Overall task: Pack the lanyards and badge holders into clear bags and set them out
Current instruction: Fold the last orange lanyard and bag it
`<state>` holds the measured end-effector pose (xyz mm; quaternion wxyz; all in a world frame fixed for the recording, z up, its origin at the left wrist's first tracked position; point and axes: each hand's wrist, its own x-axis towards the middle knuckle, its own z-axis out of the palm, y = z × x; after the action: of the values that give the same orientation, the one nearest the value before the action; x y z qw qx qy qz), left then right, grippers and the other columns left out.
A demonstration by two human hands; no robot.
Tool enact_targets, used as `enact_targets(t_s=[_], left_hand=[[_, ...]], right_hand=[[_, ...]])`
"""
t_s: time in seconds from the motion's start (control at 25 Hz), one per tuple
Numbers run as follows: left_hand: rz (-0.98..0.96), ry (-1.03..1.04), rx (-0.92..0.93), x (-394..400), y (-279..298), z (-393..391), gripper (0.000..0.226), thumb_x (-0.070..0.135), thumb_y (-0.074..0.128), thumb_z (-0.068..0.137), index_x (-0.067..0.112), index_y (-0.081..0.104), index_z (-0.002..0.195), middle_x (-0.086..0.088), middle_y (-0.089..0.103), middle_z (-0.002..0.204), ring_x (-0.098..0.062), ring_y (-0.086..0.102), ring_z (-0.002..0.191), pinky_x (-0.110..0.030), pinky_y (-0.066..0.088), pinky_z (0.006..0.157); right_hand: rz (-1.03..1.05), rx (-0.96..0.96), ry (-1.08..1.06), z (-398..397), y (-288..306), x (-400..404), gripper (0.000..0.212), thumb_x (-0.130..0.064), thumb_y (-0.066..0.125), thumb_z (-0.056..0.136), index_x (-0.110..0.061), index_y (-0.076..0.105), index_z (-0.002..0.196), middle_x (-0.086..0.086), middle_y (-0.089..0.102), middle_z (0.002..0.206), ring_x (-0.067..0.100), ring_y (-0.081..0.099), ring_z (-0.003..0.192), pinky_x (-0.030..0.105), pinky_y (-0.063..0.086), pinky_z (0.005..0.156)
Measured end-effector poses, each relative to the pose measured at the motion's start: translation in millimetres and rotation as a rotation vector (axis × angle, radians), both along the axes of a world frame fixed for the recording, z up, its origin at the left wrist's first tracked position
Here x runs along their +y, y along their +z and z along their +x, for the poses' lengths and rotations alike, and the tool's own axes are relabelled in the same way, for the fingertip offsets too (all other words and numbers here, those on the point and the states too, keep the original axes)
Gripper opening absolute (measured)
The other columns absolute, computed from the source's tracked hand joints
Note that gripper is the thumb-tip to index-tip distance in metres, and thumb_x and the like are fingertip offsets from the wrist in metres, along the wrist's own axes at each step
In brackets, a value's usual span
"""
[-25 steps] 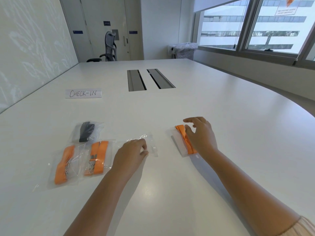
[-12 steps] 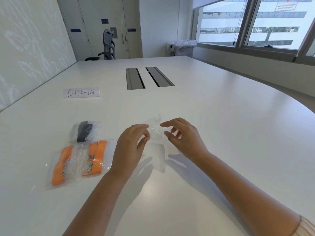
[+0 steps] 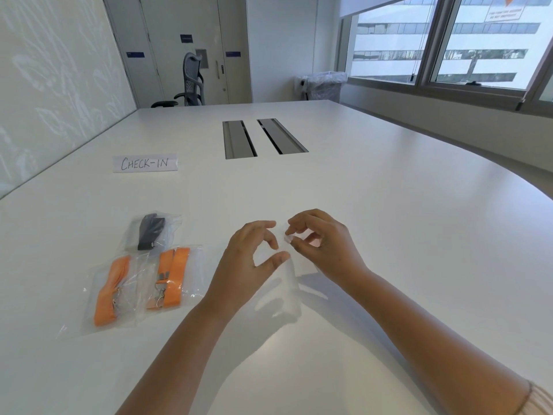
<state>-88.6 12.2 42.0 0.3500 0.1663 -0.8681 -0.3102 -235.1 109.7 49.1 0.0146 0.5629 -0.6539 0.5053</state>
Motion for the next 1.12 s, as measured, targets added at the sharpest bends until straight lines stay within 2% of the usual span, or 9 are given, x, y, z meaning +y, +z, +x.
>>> enact_targets(t_s=[0.12, 0.24, 0.4, 0.52, 0.6, 0.84, 0.92, 1.04, 1.12], left_hand=[[0.271, -0.050, -0.020, 2, 1, -1, 0.054, 0.068, 0.053, 0.062, 0.028, 0.043, 0.097, 0.017, 0.049, 0.113, -0.003, 0.046, 0.115, -0.014, 0.033, 0.093], [0.378, -0.094, -0.110, 2, 1, -2, 0.069, 0.064, 0.057, 0.056, 0.030, 0.036, 0.112, 0.015, 0.039, 0.128, -0.004, 0.037, 0.123, -0.014, 0.030, 0.091], [0.247, -0.039, -0.169, 4, -2, -3, 0.080, 0.055, 0.071, 0.060, 0.030, 0.032, 0.125, 0.015, 0.040, 0.127, -0.006, 0.038, 0.123, -0.026, 0.036, 0.098], [0.121, 0.054, -0.102, 3, -1, -2, 0.080, 0.046, 0.075, 0.064, 0.031, 0.030, 0.128, 0.018, 0.035, 0.126, -0.008, 0.037, 0.123, -0.040, 0.034, 0.107], [0.037, 0.097, -0.097, 2, 1, -1, 0.089, 0.049, 0.075, 0.064, 0.030, 0.025, 0.135, 0.013, 0.032, 0.135, -0.010, 0.035, 0.127, -0.046, 0.031, 0.109], [-0.103, 0.112, -0.189, 2, 0, -1, 0.103, 0.058, 0.071, 0.063, 0.033, 0.011, 0.143, 0.010, 0.017, 0.150, -0.009, 0.019, 0.137, -0.052, 0.016, 0.114], [-0.127, 0.126, -0.193, 2, 0, -1, 0.104, 0.057, 0.071, 0.064, 0.033, 0.010, 0.144, 0.009, 0.016, 0.151, -0.009, 0.018, 0.137, -0.051, 0.013, 0.115], [-0.186, 0.129, -0.210, 2, 1, 0, 0.103, 0.058, 0.071, 0.064, 0.041, 0.005, 0.141, 0.008, 0.014, 0.152, -0.010, 0.014, 0.139, -0.050, 0.007, 0.116], [-0.223, 0.103, -0.237, 3, 1, 0, 0.101, 0.060, 0.069, 0.064, 0.051, -0.005, 0.132, 0.010, 0.010, 0.153, -0.009, 0.011, 0.140, -0.049, 0.003, 0.116]], right_hand=[[-0.018, 0.056, 0.083, 2, 2, 1, 0.017, -0.005, 0.071, 0.078, -0.019, 0.062, 0.078, -0.013, 0.058, 0.092, 0.005, 0.058, 0.082, 0.013, 0.050, 0.069], [-0.007, 0.101, 0.171, 5, 3, 2, 0.016, -0.003, 0.070, 0.078, -0.016, 0.061, 0.076, -0.011, 0.058, 0.093, 0.003, 0.058, 0.085, 0.013, 0.050, 0.071], [0.006, 0.098, 0.166, 9, 2, 2, 0.019, -0.008, 0.067, 0.082, -0.025, 0.066, 0.090, -0.018, 0.059, 0.098, 0.007, 0.061, 0.089, 0.022, 0.052, 0.076], [-0.070, -0.063, 0.083, 12, 6, 1, 0.036, -0.010, 0.062, 0.085, -0.044, 0.058, 0.095, -0.023, 0.059, 0.100, 0.003, 0.062, 0.090, 0.016, 0.052, 0.072], [-0.095, -0.128, 0.037, 11, 7, 0, 0.037, -0.007, 0.058, 0.086, -0.044, 0.057, 0.091, -0.023, 0.059, 0.099, 0.002, 0.062, 0.088, 0.017, 0.053, 0.068], [0.076, 0.012, 0.139, 13, 2, 0, 0.041, -0.003, 0.046, 0.087, -0.041, 0.061, 0.089, -0.017, 0.058, 0.102, -0.001, 0.056, 0.095, 0.014, 0.047, 0.072], [0.105, -0.087, 0.123, 13, 3, -1, 0.037, -0.005, 0.046, 0.089, -0.039, 0.059, 0.091, -0.016, 0.061, 0.099, -0.001, 0.059, 0.088, 0.016, 0.050, 0.070], [0.116, -0.410, 0.161, 12, 7, -1, 0.021, -0.015, 0.056, 0.090, -0.034, 0.058, 0.100, -0.003, 0.070, 0.088, 0.006, 0.066, 0.074, 0.020, 0.053, 0.060], [0.179, -0.467, 0.233, 12, 9, 0, 0.026, -0.014, 0.064, 0.086, -0.032, 0.057, 0.104, 0.001, 0.071, 0.082, 0.009, 0.067, 0.071, 0.020, 0.052, 0.059]])
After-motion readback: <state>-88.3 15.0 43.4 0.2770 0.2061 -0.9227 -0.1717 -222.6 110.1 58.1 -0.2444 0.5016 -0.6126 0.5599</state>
